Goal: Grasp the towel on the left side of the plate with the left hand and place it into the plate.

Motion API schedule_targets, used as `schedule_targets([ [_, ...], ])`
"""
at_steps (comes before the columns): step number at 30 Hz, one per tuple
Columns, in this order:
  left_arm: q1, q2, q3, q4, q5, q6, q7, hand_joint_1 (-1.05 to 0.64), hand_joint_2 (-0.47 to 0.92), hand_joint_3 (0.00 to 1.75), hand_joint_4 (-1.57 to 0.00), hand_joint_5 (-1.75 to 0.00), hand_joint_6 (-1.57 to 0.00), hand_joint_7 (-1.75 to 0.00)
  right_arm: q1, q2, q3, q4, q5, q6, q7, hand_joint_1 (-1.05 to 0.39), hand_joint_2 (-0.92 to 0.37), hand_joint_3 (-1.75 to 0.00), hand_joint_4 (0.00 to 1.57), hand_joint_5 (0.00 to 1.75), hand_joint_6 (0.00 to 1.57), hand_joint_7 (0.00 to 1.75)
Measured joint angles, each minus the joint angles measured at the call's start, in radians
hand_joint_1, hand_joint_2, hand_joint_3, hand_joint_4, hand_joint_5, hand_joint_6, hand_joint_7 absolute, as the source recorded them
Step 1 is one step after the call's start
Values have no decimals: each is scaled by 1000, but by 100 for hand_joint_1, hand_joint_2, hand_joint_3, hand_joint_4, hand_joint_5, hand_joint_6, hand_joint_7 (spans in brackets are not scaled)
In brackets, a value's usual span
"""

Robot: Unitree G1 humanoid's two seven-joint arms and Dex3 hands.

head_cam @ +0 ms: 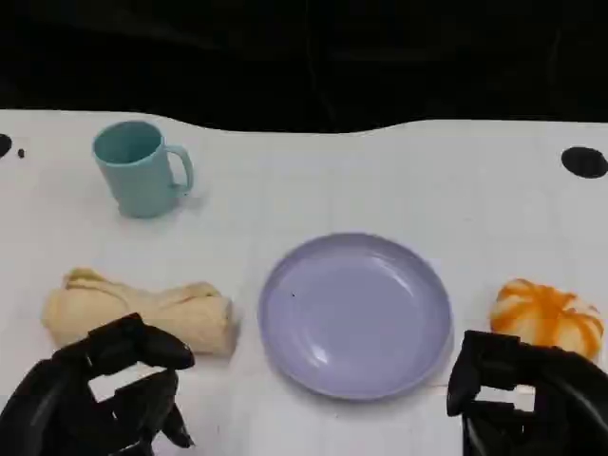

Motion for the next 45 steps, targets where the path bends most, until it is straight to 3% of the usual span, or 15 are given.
schedule_targets([
  [31, -1, -1, 1, -2, 4, 2, 0, -17, 56, 100, -77, -168, -80, -133, -19, 2, 1, 17, 2, 7, -3, 8, -49, -146, 82, 175, 66, 164],
  [35, -5, -1, 1, -1, 4, 2, 0, -19, 55, 97, -80, -161, -80, -130, -23, 7, 1, 17, 3, 23, -15, 8, -49, -146, 82, 175, 66, 164],
  [37, -8, -1, 1, -1, 7, 1, 0, -19, 56, 96, -80, -155, -80, -125, -27, 11, 1, 17, 5, 29, -18, 8, -50, -146, 81, 175, 66, 164],
  [40, -14, -1, 4, 1, 11, -1, 1, -21, 58, 89, -74, -133, -82, -98, -31, 16, 1, 17, 6, 32, -21, 8, -50, -146, 81, 175, 66, 165],
  [45, -44, 7, 7, -14, 95, -22, 46, -27, 86, 29, -67, -78, -82, -24, -32, 26, 0, 18, 8, 39, -23, 6, -50, -145, 81, 175, 66, 166],
])
